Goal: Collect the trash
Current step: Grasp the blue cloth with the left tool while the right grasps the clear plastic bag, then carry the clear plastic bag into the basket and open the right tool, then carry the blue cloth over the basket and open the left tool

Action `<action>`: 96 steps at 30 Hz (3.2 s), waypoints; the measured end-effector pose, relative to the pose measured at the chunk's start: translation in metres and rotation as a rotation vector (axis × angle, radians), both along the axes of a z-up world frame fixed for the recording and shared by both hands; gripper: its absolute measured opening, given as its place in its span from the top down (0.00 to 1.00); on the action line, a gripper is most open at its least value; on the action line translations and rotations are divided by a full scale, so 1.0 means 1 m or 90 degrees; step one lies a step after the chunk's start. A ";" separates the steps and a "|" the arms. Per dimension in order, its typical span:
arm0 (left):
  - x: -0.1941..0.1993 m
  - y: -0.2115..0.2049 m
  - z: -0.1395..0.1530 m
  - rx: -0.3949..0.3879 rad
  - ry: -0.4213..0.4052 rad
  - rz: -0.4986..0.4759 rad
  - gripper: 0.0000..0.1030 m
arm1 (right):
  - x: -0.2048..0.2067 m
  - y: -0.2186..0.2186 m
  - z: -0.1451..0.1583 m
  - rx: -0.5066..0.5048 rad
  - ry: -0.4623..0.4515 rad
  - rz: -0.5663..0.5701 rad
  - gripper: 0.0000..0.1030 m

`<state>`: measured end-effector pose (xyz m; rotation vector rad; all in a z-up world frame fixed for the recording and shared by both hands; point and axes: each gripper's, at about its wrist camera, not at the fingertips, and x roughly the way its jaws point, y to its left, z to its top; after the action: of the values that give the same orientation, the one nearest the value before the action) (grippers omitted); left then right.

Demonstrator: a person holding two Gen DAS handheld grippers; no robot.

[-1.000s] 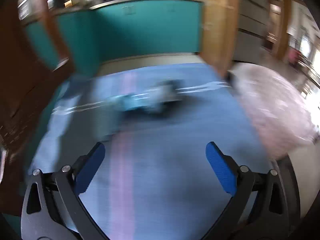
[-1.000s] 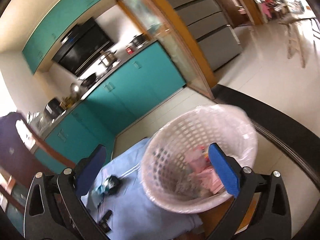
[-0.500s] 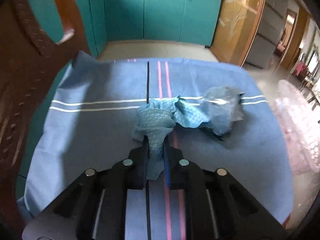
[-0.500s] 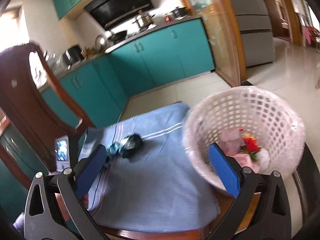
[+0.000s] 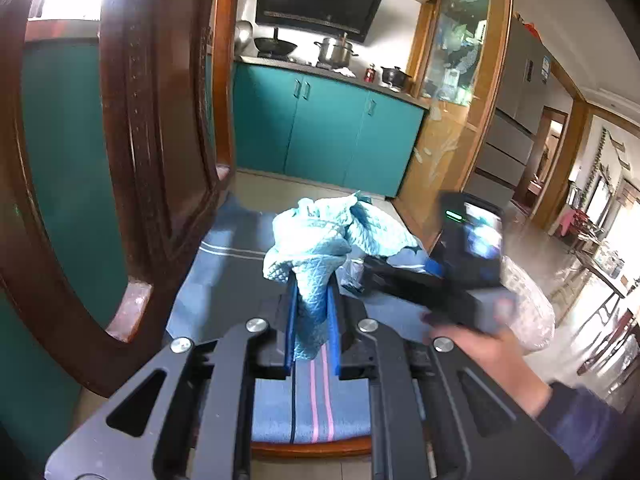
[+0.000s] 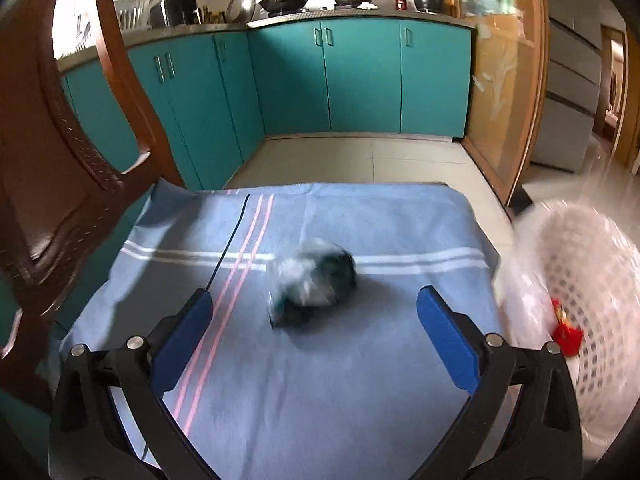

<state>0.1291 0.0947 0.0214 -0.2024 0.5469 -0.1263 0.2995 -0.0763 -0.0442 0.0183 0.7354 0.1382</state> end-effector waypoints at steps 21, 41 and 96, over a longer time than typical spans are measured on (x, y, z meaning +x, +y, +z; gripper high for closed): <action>-0.001 -0.006 -0.007 0.011 0.017 -0.018 0.86 | -0.122 -0.037 0.063 0.008 -0.063 0.032 0.49; 0.020 -0.038 -0.040 0.054 0.069 -0.039 0.86 | -0.156 -0.076 0.048 0.049 -0.052 0.009 0.49; 0.071 -0.279 -0.007 0.126 0.063 -0.251 0.80 | -0.169 -0.295 0.087 0.232 -0.177 -0.329 0.03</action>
<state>0.2000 -0.1847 0.0148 0.0946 0.6888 -0.4446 0.1302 -0.3710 0.0430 0.5229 0.4020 -0.2184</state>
